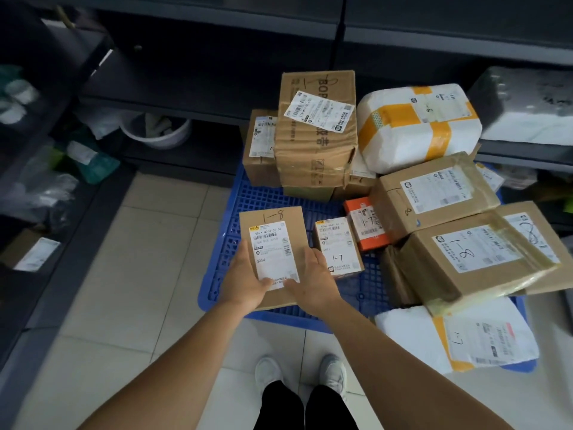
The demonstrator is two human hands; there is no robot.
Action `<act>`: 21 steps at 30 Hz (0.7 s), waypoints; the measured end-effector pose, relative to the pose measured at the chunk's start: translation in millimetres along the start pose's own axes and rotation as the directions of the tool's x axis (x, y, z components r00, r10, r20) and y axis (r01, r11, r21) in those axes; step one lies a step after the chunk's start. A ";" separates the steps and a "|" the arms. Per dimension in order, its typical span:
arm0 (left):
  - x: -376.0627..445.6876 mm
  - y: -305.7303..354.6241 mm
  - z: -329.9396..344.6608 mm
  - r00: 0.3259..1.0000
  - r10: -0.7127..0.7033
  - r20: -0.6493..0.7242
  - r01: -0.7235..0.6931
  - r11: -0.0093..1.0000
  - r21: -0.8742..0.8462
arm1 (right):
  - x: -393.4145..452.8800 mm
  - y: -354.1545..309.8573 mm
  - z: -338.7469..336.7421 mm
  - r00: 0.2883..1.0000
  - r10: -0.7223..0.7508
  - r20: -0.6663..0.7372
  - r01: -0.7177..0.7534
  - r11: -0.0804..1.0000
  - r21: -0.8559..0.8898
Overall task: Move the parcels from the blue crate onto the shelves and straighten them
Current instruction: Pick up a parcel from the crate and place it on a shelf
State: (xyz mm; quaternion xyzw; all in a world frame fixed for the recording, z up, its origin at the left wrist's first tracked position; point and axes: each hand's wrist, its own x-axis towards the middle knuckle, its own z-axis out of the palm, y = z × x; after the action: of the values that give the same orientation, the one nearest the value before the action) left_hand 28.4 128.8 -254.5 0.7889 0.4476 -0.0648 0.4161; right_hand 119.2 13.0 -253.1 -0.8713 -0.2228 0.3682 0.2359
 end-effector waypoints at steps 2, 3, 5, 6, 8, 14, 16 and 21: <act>5.6 -3.7 5.6 1.000 -0.003 0.018 0.003 1.000 -0.017 | 7.3 4.9 2.5 1.000 0.017 0.011 -0.017 1.000 -0.004; 7.8 -4.6 7.9 1.000 -0.004 0.026 0.004 1.000 -0.013 | 10.9 7.2 3.9 1.000 0.021 0.017 -0.021 1.000 -0.007; 12.8 -7.4 12.2 0.998 -0.009 0.056 0.009 1.000 0.002 | 16.8 11.3 6.3 0.999 0.032 0.040 -0.031 0.999 -0.022; 14.8 -9.0 13.9 0.997 -0.019 0.073 0.019 1.000 0.003 | 19.6 14.2 7.6 0.998 0.036 0.050 -0.035 0.999 -0.024; 18.7 -14.7 16.4 0.994 -0.038 0.098 0.037 0.999 0.008 | 22.8 20.2 7.9 0.997 0.039 0.070 -0.037 0.999 -0.023; 24.2 -31.0 24.0 0.988 -0.082 0.134 0.089 0.995 -0.046 | 28.1 48.9 -8.8 0.972 0.143 -0.186 -0.151 0.988 -0.029; 24.4 -33.9 29.5 0.980 -0.121 0.156 0.135 0.987 -0.084 | 31.3 57.5 -16.4 0.942 0.223 -0.250 -0.240 0.970 -0.040; 23.0 -33.2 40.3 0.978 -0.123 0.168 0.144 0.982 -0.119 | 44.3 76.4 -27.5 0.920 0.310 -0.238 -0.331 0.942 -0.053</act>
State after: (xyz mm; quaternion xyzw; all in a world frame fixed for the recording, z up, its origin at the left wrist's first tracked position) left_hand 27.7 123.4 -311.3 0.7203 0.4681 -0.1264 0.4960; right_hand 184.0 -29.2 -303.9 -0.9421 -0.0653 0.2897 0.1557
